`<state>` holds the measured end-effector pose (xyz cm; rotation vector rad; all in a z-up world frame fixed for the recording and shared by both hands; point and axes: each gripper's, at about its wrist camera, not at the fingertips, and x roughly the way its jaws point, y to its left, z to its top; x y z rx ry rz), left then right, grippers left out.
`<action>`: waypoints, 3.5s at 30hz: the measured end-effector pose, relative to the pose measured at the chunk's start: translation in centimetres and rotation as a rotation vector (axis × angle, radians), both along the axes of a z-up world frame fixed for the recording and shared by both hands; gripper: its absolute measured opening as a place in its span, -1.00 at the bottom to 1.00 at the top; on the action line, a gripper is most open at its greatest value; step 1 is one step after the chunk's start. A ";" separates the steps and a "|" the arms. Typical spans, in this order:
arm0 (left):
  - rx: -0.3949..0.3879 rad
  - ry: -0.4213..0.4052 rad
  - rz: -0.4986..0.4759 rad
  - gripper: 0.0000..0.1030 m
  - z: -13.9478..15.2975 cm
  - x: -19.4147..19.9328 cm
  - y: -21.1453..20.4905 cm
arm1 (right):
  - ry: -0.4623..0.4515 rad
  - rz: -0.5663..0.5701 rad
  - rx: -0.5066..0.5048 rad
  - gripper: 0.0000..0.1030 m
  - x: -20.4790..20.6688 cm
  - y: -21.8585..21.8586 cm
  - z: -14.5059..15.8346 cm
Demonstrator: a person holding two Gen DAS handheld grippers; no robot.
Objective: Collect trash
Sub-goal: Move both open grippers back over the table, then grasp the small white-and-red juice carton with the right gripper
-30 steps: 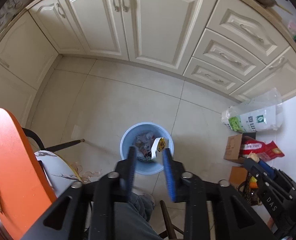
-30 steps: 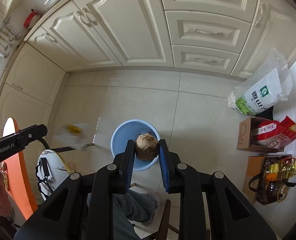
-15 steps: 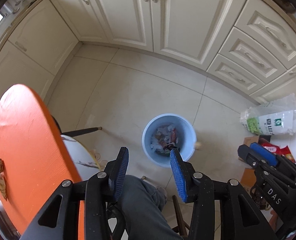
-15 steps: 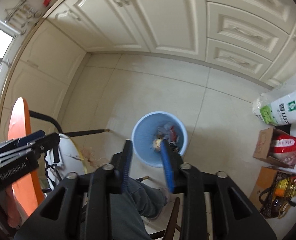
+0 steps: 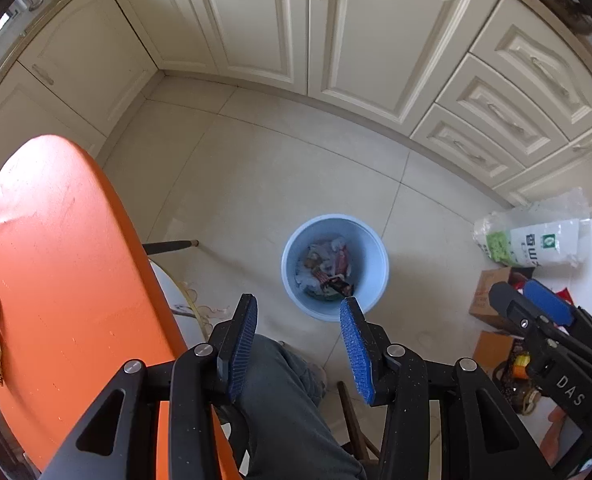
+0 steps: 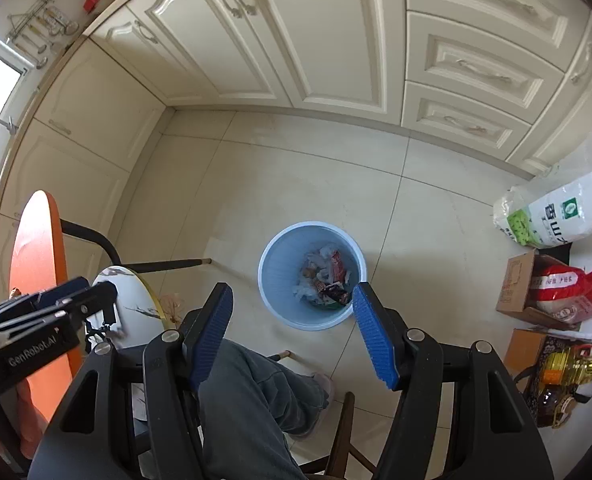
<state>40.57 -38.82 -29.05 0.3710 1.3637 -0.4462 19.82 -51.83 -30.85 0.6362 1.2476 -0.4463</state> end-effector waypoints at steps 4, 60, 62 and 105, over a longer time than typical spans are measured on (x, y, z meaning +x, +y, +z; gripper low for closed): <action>-0.012 0.016 0.006 -0.23 0.4 -0.4 1.2 | -0.002 -0.006 -0.021 0.24 -0.7 0.7 1.1; -0.207 -0.053 0.767 -0.19 11.0 -4.1 52.4 | -0.057 0.713 -0.032 0.25 18.2 40.6 3.4; -0.217 -0.048 0.801 -0.19 10.9 -4.1 54.0 | -0.067 0.736 -0.020 0.25 19.4 41.8 3.5; -0.309 -0.023 0.841 -0.05 8.8 -4.6 57.5 | -0.013 0.905 0.034 -0.39 20.1 45.1 1.4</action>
